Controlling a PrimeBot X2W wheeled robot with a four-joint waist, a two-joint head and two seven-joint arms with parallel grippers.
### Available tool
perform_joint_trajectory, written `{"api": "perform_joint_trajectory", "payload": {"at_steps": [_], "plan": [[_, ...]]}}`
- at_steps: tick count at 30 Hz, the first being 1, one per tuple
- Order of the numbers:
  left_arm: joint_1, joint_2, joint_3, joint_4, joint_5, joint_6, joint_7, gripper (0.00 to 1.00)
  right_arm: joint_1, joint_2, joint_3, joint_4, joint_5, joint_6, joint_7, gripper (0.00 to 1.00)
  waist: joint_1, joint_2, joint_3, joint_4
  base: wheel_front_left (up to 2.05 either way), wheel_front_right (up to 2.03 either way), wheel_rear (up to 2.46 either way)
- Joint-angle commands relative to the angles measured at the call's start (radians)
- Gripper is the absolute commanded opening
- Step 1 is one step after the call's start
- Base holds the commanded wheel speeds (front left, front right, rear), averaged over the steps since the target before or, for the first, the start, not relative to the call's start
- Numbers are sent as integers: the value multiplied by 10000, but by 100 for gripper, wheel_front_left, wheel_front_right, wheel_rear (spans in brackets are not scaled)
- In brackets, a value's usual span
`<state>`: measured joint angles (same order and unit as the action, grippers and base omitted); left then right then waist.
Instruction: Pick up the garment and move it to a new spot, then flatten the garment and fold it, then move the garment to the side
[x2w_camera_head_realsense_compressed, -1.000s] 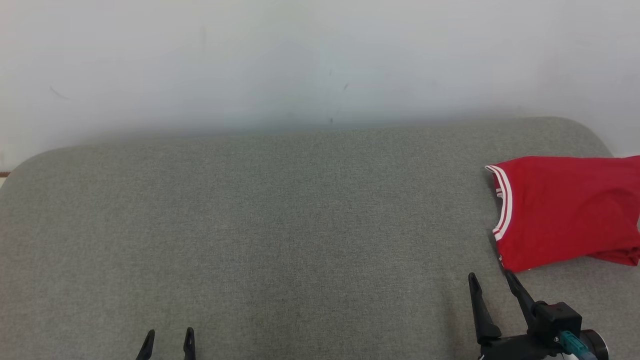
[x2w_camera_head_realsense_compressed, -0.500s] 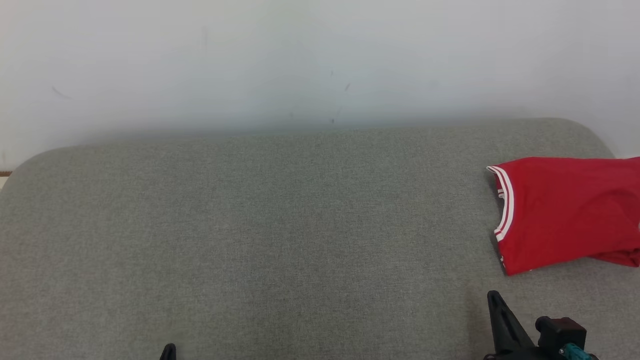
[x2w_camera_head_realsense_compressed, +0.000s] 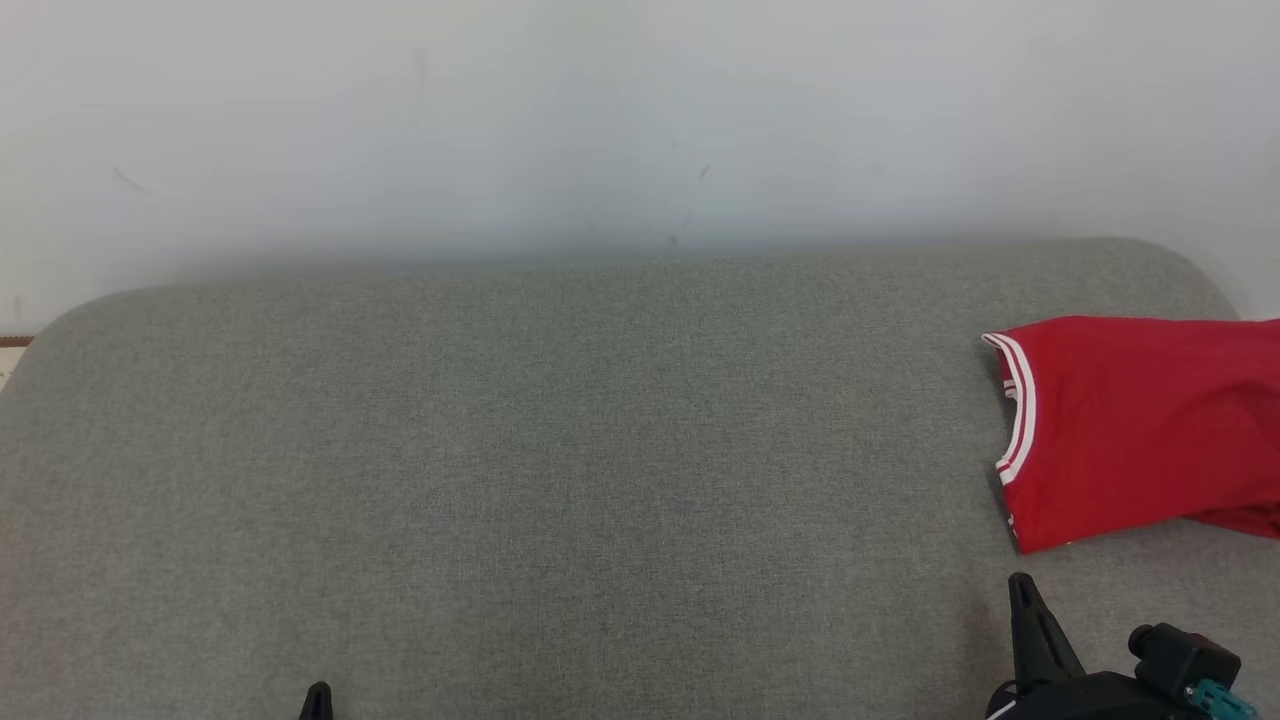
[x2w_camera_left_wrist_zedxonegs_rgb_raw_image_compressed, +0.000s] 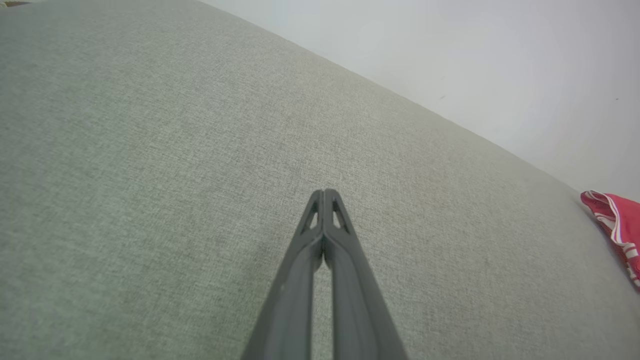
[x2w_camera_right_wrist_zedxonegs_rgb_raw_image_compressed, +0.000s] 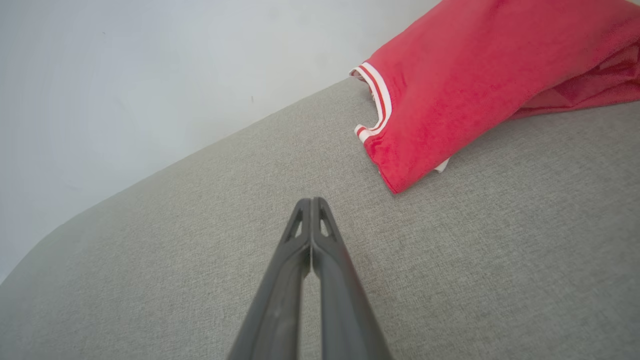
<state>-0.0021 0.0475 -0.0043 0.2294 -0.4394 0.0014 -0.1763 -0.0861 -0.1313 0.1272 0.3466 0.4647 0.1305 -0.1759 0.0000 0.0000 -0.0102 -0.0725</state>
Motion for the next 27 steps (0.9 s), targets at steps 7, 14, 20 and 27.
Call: {"api": "perform_joint_trajectory", "payload": {"at_steps": [7, 14, 20, 27], "plan": [[-339, 19, 181, -84, -1418, -169, 310, 0, -245, 64, -294, -228, 1407, 0, 315, 0, 0, 0, 10, 49, 0, 0, 0], [-416, 21, 284, -56, -2516, -289, 573, 0, -281, 131, -504, -295, 2488, 1, 589, 0, 0, 0, 19, 97, 0, 0, 0], [-503, 23, 373, -31, -3381, -389, 784, 0, -312, 186, -675, -347, 3351, 1, 809, 0, 0, 0, 27, 138, 0, 0, 0], [-565, 25, 471, -5, -4345, -502, 1009, 0, -347, 242, -868, -391, 4284, 1, 1058, 0, 0, 0, 37, 186, 0, 0, 0]]}}
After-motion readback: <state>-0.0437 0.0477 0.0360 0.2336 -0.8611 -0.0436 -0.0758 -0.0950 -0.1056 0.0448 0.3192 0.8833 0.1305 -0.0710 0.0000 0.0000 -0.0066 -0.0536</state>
